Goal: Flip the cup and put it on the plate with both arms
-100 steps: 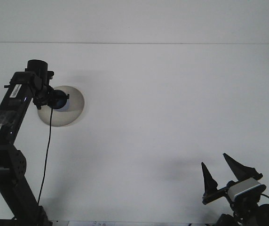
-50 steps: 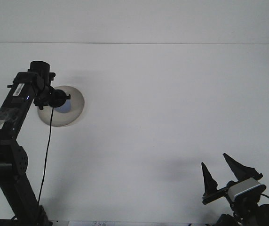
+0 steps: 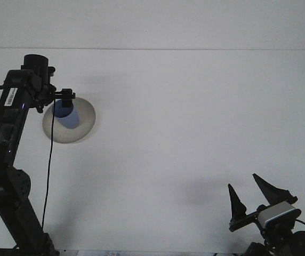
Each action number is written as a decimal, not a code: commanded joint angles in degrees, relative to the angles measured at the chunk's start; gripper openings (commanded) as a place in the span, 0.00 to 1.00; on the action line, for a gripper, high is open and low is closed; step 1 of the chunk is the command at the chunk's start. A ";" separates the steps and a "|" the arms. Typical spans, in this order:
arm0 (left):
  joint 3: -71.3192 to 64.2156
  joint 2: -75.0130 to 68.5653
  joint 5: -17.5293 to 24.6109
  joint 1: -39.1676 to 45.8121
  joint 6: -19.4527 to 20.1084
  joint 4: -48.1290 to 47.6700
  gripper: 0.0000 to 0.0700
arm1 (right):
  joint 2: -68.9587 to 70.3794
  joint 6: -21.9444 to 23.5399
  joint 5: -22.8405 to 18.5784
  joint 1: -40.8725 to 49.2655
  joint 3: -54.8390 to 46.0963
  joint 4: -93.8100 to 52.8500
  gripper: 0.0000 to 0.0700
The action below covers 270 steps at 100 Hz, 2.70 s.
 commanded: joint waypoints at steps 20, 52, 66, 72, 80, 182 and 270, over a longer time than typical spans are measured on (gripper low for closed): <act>1.51 -16.26 4.70 0.09 -2.75 -1.14 0.78 | 0.09 -0.44 0.07 0.48 0.04 0.61 0.74; -14.62 -44.50 10.16 -7.54 -3.54 6.38 0.78 | 0.09 -0.44 0.07 0.48 0.04 0.66 0.74; -33.38 -60.15 10.19 -13.27 -3.87 16.33 0.78 | 0.09 -0.44 0.20 0.48 0.04 0.66 0.74; -41.77 -66.86 10.21 -15.56 -6.93 21.09 0.78 | 0.09 -0.46 0.24 0.48 0.04 0.66 0.74; -52.15 -75.41 10.21 -17.90 -11.58 26.51 0.78 | 0.09 -0.44 0.24 0.48 0.04 0.66 0.74; -74.53 -97.18 10.62 -19.39 -14.51 28.35 0.02 | 0.09 -0.24 0.04 0.48 0.04 0.61 0.01; -109.22 -110.81 -3.58 -6.80 4.20 56.28 0.02 | 0.09 -0.22 0.04 0.48 0.04 0.61 0.01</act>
